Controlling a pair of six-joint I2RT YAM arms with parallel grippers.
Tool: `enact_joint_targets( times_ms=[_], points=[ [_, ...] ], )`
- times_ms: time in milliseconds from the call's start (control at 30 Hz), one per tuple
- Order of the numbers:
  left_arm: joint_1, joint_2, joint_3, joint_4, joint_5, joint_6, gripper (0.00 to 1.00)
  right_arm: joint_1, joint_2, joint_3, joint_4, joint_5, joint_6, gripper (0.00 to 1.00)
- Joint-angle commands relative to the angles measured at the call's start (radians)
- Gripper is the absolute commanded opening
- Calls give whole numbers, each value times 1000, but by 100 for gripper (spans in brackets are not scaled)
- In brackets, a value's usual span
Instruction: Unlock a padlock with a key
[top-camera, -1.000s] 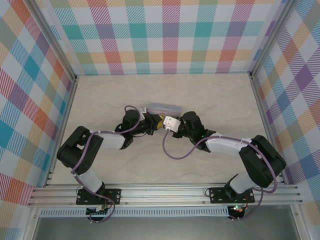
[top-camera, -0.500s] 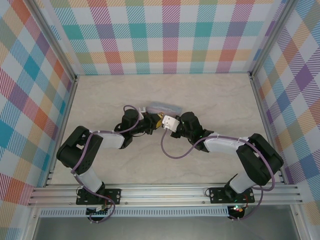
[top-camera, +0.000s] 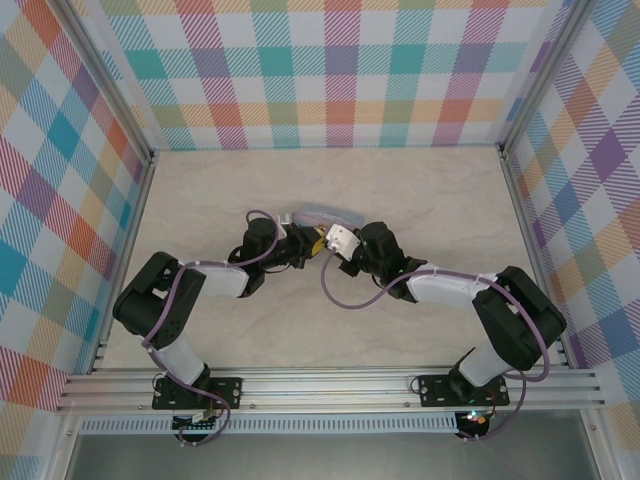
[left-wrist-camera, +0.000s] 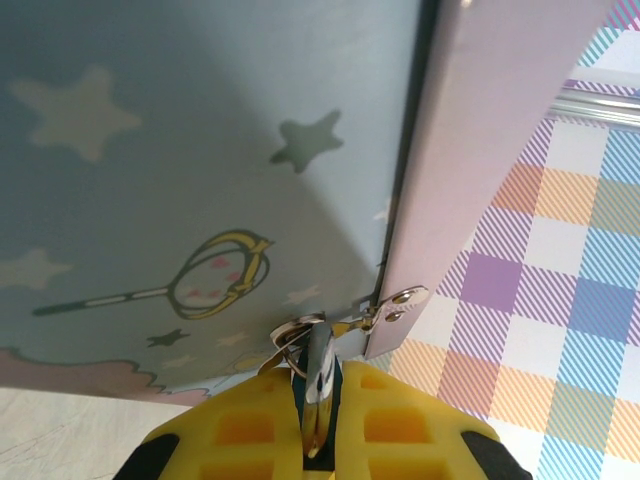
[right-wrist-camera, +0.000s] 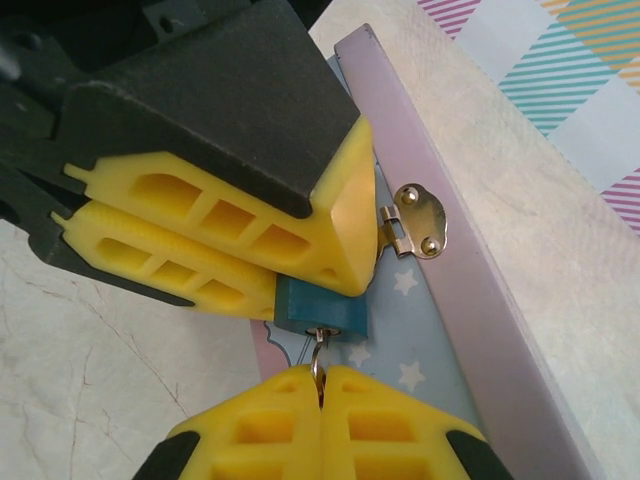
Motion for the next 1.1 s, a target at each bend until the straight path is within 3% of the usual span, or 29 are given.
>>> enact_joint_targets(
  times_ms=[0, 200, 467, 700, 800, 900, 1067],
  points=[
    [-6, -25, 16, -1, 19, 32, 0, 0, -2, 11, -7, -35, 63, 0],
    [-5, -27, 7, -68, -12, 98, 0, -3, -76, -31, -72, -52, 60, 28],
    [-6, 8, -20, -154, -46, 214, 0, -71, -222, -90, -135, -145, 189, 53],
    [-29, 82, -62, -94, -61, 226, 0, -166, -160, -3, -252, -144, 446, 56],
    [-32, 104, -72, -68, -57, 219, 10, -202, -123, 24, -259, -171, 540, 57],
    [-30, 72, -93, -56, -59, 221, 30, -223, -100, 50, -280, -167, 612, 63],
    [-24, -93, -93, -289, -114, 321, 48, -277, -88, 61, -295, -213, 724, 76]
  ],
)
